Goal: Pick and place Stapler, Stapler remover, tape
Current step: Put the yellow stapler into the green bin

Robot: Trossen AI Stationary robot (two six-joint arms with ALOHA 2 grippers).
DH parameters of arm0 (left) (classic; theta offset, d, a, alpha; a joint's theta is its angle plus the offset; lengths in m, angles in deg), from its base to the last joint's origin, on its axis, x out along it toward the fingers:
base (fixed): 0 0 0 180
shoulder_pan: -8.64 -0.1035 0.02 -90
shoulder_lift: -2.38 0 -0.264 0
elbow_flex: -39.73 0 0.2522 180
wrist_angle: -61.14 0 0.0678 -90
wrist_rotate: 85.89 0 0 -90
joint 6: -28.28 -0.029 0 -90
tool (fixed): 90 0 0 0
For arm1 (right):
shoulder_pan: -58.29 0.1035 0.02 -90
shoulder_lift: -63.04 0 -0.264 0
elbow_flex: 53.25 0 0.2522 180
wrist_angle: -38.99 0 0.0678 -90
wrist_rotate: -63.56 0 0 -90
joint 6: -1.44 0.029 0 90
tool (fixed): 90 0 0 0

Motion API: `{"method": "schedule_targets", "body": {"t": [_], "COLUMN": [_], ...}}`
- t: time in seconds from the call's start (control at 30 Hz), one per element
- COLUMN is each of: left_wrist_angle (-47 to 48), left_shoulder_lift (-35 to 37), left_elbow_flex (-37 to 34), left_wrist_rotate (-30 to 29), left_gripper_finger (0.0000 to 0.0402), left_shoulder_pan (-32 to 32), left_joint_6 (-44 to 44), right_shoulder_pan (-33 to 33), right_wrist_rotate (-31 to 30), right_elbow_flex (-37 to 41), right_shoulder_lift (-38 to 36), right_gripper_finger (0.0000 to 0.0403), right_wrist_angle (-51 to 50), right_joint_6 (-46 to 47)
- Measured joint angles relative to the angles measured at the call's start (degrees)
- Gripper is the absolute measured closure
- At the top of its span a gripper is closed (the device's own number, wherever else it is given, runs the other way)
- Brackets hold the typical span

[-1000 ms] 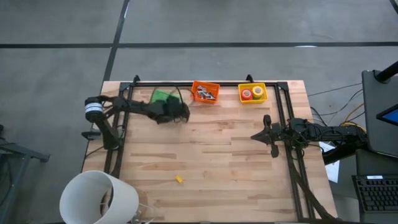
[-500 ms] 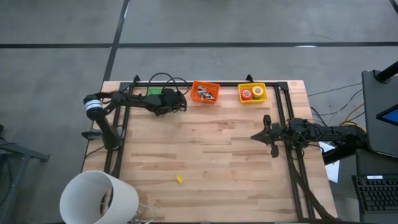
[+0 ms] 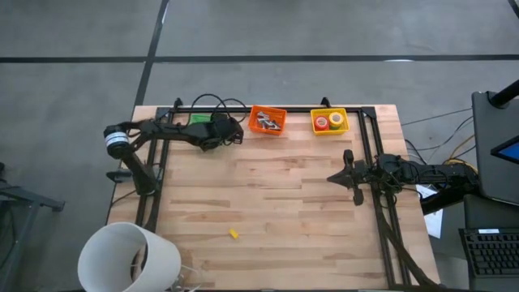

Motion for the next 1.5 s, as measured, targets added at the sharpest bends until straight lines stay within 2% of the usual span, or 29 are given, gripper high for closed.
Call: {"method": "schedule_targets", "body": {"t": [0.27,0.5,0.67,0.8,0.97,1.13,1.3,1.5], "left_wrist_angle": [0.0,0.2,0.9,1.5,1.5,1.3,1.2,-0.2], "left_shoulder_lift": [6.5,12.0,14.3,14.5,13.1,11.7,8.6,4.1], "left_elbow_flex": [0.1,0.0,-0.2,-0.4,-0.5,-0.5,-0.5,-0.5], "left_wrist_rotate": [-0.3,12.7,23.2,27.6,27.8,26.5,24.1,24.1], "left_gripper_finger": [0.0180,0.0179,0.0179,0.0179,0.0180,0.0181,0.0181,0.0181], "left_shoulder_pan": [5.4,16.7,27.2,35.8,44.4,49.8,53.0,54.1], "left_joint_6": [-8.7,-17.7,-24.1,-26.9,-27.0,-24.7,-25.2,-25.2], "right_shoulder_pan": [0.0,0.0,0.0,0.0,0.0,0.0,0.0,0.0], "right_wrist_rotate": [0.0,0.0,0.0,0.0,0.0,0.0,0.0,0.0], "right_elbow_flex": [0.0,0.0,0.0,0.0,0.0,0.0,0.0,0.0], "right_shoulder_lift": [0.0,0.0,0.0,0.0,0.0,0.0,0.0,0.0], "right_gripper_finger": [0.0394,0.0394,0.0394,0.0394,0.0394,0.0394,0.0394,0.0394], "right_wrist_angle": [0.0,0.0,0.0,0.0,0.0,0.0,0.0,0.0], "right_joint_6": [0.0,0.0,0.0,0.0,0.0,0.0,0.0,0.0]}}
